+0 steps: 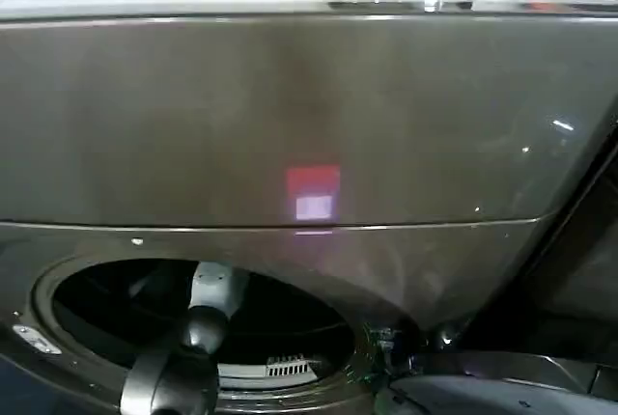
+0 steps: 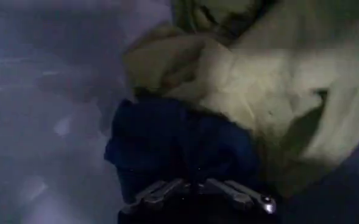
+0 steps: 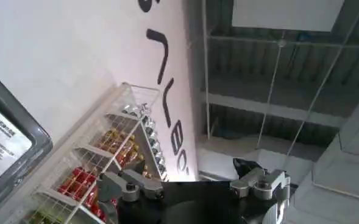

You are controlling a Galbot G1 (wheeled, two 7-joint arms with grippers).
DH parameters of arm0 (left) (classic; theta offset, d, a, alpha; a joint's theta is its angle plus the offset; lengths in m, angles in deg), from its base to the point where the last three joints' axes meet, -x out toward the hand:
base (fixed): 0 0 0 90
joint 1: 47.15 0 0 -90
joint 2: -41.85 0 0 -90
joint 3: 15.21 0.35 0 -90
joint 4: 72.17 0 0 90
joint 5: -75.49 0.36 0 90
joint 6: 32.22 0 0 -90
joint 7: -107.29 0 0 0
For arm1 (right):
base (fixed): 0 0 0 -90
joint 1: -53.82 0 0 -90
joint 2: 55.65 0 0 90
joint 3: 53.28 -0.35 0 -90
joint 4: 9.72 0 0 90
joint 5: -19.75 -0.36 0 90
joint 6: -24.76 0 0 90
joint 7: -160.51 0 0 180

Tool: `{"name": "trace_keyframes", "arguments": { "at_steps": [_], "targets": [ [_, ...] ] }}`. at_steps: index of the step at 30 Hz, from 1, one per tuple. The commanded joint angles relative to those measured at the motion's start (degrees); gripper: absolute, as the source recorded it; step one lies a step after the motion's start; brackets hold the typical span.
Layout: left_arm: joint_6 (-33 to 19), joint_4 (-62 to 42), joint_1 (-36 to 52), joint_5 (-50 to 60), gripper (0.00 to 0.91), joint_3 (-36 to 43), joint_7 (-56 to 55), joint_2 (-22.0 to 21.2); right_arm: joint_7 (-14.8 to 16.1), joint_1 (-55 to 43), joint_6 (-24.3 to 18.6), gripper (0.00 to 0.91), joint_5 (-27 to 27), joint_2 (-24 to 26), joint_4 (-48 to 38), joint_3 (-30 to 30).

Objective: Grasp the clothes from the dryer.

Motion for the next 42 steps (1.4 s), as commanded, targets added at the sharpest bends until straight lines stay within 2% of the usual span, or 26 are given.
{"name": "trace_keyframes", "arguments": {
  "at_steps": [1,5,7,10,16,21,24,35,42],
  "targets": [
    [8.49,16.94,-7.49,-28.71,0.0,0.45,-10.32,-0.16,0.14,-0.02,-0.03,0.907,-0.19,-0.16,0.23,0.4],
    [10.09,22.05,-9.31,-43.28,0.0,0.39,-18.79,-0.11,0.21,0.28,-0.18,0.907,-0.48,-0.22,-0.05,0.13],
    [10.68,24.9,-10.86,-55.7,0.0,0.41,-22.14,-0.04,0.17,0.39,-0.2,0.907,-0.71,-0.45,-0.08,0.06],
    [10.42,28.71,-13.75,-61.84,0.0,0.57,-24.6,0.16,0.06,0.43,-0.27,0.907,-0.82,-0.56,-0.21,0.06],
    [3.39,40.19,-21.94,-68.29,0.0,1.44,-28.5,1.9,-0.2,1.75,-1.47,0.907,-1.41,-0.72,-1.47,-1.27],
    [-3.64,46.81,-30.4,-65.16,0.0,1.35,-28.02,1.33,-0.98,1.62,-1.5,0.907,-1.83,-1.63,-0.62,-0.99],
    [-5.72,50.98,-34.96,-64.76,0.0,1.22,-27.45,0.91,-1.1,1.78,-1.65,0.907,-2.11,-1.85,-0.64,-1.26],
    [-9.0,67.44,-50.45,-60.66,0.0,0.78,-26.9,2.35,-1.65,1.1,-1.91,0.907,-2.68,-2.42,-0.19,-0.95],
    [-11.24,70.47,-59.23,-59.7,0.0,0.29,-27.82,2.77,-1.7,0.4,-1.49,0.907,-4.01,-2.27,-0.14,-1.08]
  ]
}}
